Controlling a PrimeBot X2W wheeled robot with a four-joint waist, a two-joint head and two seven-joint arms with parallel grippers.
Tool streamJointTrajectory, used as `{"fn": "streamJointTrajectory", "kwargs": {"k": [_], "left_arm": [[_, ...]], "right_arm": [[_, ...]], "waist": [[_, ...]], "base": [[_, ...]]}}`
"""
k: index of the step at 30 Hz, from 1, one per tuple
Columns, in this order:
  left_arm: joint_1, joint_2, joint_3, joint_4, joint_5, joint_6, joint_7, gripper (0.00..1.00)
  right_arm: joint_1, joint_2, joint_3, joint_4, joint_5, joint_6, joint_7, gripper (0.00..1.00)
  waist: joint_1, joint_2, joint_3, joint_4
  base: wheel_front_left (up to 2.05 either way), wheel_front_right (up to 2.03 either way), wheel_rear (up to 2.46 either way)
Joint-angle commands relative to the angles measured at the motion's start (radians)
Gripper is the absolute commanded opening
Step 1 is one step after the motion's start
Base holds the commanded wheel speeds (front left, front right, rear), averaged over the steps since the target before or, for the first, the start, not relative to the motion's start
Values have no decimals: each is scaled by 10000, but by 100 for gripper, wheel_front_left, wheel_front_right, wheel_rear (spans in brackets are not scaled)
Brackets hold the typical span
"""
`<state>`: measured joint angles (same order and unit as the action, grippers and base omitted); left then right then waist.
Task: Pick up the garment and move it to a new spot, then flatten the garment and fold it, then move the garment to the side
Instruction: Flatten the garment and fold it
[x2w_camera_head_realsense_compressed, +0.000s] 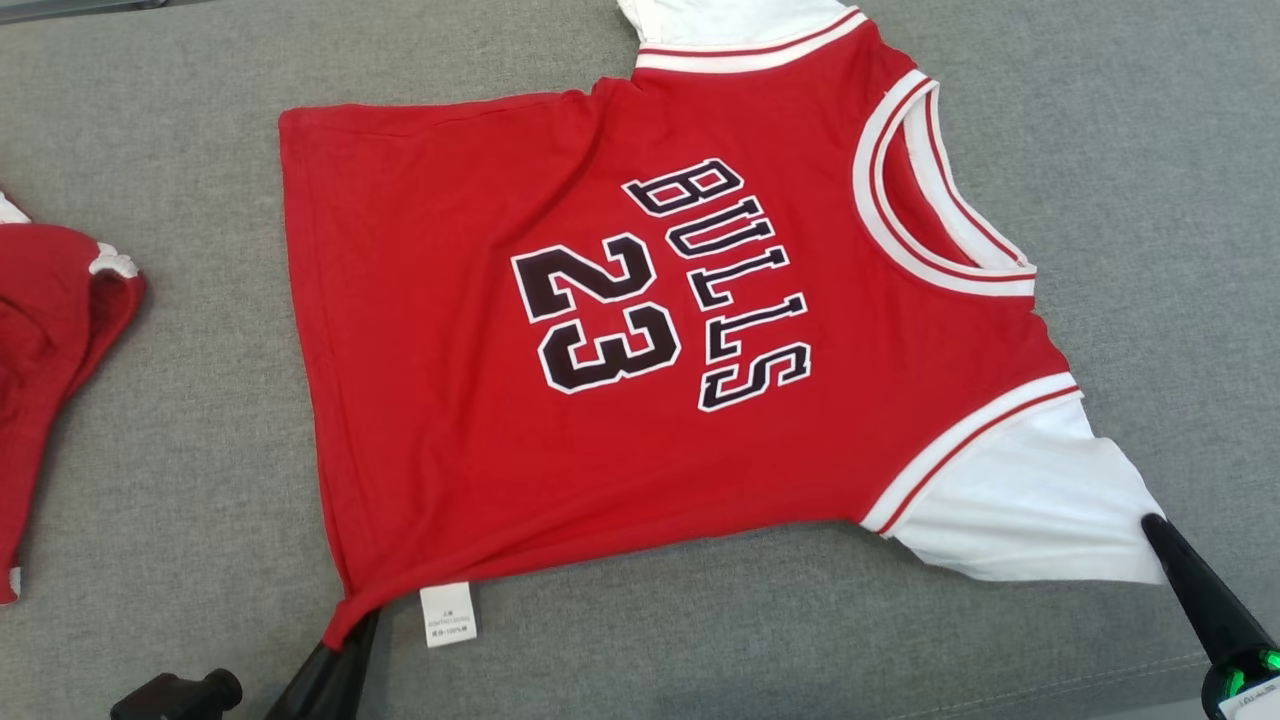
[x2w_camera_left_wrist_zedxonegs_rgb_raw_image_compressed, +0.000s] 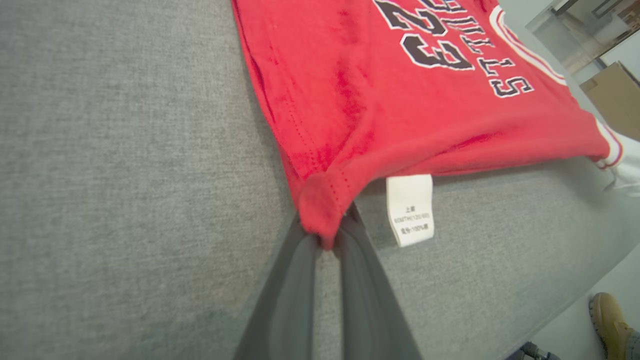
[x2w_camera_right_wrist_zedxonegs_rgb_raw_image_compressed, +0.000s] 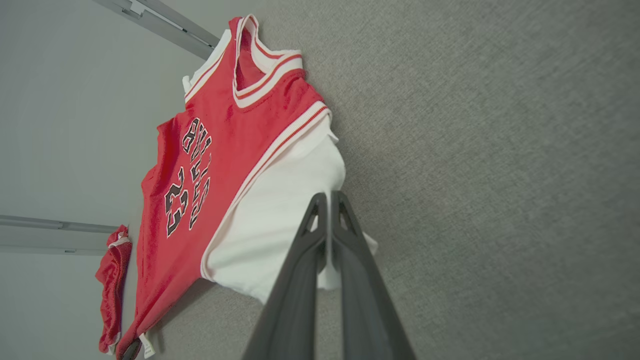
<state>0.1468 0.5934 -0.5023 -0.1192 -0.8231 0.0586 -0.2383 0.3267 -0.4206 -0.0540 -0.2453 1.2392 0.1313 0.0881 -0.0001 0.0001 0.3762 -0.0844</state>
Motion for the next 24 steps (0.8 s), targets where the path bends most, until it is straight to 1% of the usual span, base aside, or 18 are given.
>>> {"fn": "streamJointTrajectory", "kwargs": {"k": [1,3,6,8,10,11,14,17,19,22,24], "left_arm": [[146,143,90,-318,-145,101,85,0],[177,324,178,-858,-165,263,271,0],[34,621,342,-1592,-316,454,737,0],[-220,834,465,-2018,-417,567,1163,0],[-527,1051,589,-2236,-586,659,1641,0],[-527,1051,589,-2236,-586,659,1641,0],[-1068,1266,707,-2369,-845,787,2365,0],[-1822,1346,864,-2229,-1088,837,2986,0],[-2379,1194,948,-1969,-1317,949,3330,0],[-3369,1040,881,-1438,-1318,1003,3857,0],[-3919,913,663,-1033,-1342,945,4295,0]], "right_arm": [[38,-21,-61,-324,284,-9,31,0],[-134,-91,11,-736,488,-9,131,0],[-817,-174,264,-1187,647,-4,289,0],[-1418,-223,445,-1284,650,-4,428,0],[-2218,-215,612,-1106,566,-4,571,0],[-2218,-215,612,-1106,566,-4,571,0],[-3662,-121,918,-425,232,-4,814,0],[-5119,111,1164,709,-132,-4,1023,0],[-5980,305,1316,1515,-458,-4,1121,0],[-7063,535,1548,2618,-1041,-4,1182,0],[-7626,724,1728,3232,-1316,-4,1228,0]], "waist": [[1,-1,-38,-46],[1,-1,-80,-111],[1,-1,-103,-225],[1,-1,-83,-293],[1,-1,-57,-354],[1,-1,-57,-354],[1,-1,54,-450],[1,-1,232,-424],[1,-1,369,-322],[1,-1,599,-126],[1,-1,768,-25]], "base": [[0,0,0],[0,0,0],[0,0,0],[0,0,0],[0,0,0],[0,0,0],[0,0,0],[0,0,0],[0,0,0],[0,0,0],[0,0,0]]}}
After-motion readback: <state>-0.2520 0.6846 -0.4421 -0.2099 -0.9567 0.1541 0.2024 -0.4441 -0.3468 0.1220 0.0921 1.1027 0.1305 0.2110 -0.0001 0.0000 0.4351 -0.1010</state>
